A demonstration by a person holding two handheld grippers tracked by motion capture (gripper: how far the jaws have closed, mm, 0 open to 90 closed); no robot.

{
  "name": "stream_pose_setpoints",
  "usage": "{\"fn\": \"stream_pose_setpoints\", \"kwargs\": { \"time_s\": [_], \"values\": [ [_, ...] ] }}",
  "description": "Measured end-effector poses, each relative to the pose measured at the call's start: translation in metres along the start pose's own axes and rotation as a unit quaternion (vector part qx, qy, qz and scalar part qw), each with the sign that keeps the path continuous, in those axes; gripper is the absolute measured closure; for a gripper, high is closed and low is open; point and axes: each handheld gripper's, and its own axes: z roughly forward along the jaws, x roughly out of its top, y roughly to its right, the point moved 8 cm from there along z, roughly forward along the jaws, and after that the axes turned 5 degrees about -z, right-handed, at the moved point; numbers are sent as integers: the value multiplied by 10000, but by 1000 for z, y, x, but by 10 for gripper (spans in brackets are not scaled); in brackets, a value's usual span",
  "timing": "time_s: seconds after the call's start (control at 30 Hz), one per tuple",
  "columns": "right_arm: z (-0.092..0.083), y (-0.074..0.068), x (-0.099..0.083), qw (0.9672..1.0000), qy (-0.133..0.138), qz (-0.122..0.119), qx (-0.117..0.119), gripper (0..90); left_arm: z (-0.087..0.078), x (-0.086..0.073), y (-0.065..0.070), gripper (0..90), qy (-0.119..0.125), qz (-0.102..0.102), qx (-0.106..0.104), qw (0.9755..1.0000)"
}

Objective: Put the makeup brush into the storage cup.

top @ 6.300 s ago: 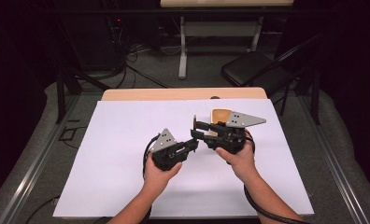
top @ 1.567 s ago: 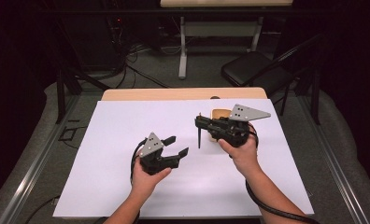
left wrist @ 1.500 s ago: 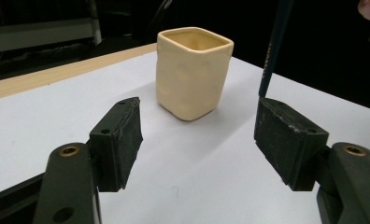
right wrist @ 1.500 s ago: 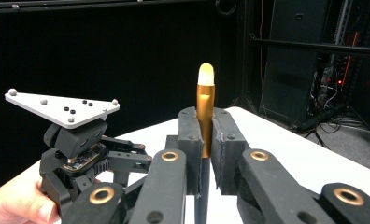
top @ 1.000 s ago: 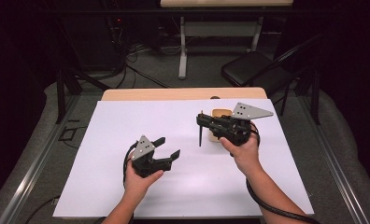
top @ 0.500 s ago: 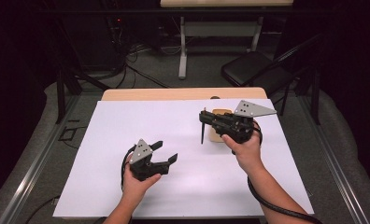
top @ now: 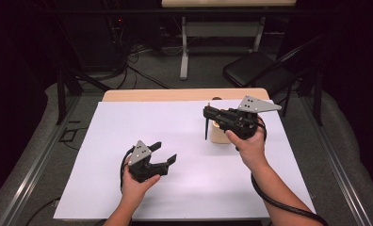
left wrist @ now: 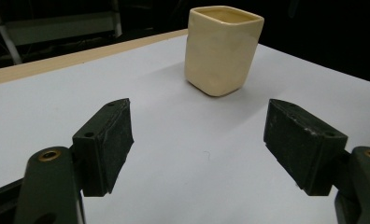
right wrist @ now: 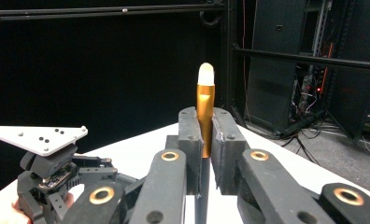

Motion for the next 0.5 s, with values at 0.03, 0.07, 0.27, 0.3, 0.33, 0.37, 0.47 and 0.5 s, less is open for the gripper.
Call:
{"fn": "stream_pose_setpoints", "kwargs": {
  "time_s": [0.03, 0.07, 0.27, 0.3, 0.33, 0.37, 0.47, 0.5],
  "values": [
    [0, 1, 1, 10000, 4, -22, -4, 837, 0, 0, 0, 240, 0, 0, 0, 10000],
    [-1, 1, 2, 10000, 5, -21, -13, 837, 0, 0, 0, 240, -4, -8, -1, 10000],
    [-2, 4, 5, 10000, 24, -48, -56, 838, 1, 0, 0, 240, -9, -9, -3, 10000],
    [-2, 4, 5, 10000, 24, -48, -56, 838, 1, -1, 0, 240, -12, -16, -3, 10000],
    [-3, 6, 5, 10000, 15, -51, -64, 837, 1, -1, 0, 240, -26, -6, -3, 10000],
    [-3, 6, 5, 10000, 15, -51, -64, 837, 1, -1, 0, 240, -26, -6, -3, 10000],
    [-3, 9, 5, 9999, 22, -51, -104, 837, 0, -1, 0, 240, -20, -14, -4, 10000],
    [-4, 10, 6, 9999, 19, -37, -128, 838, 0, -1, 0, 241, -22, -8, 11, 10000]
  ]
}}
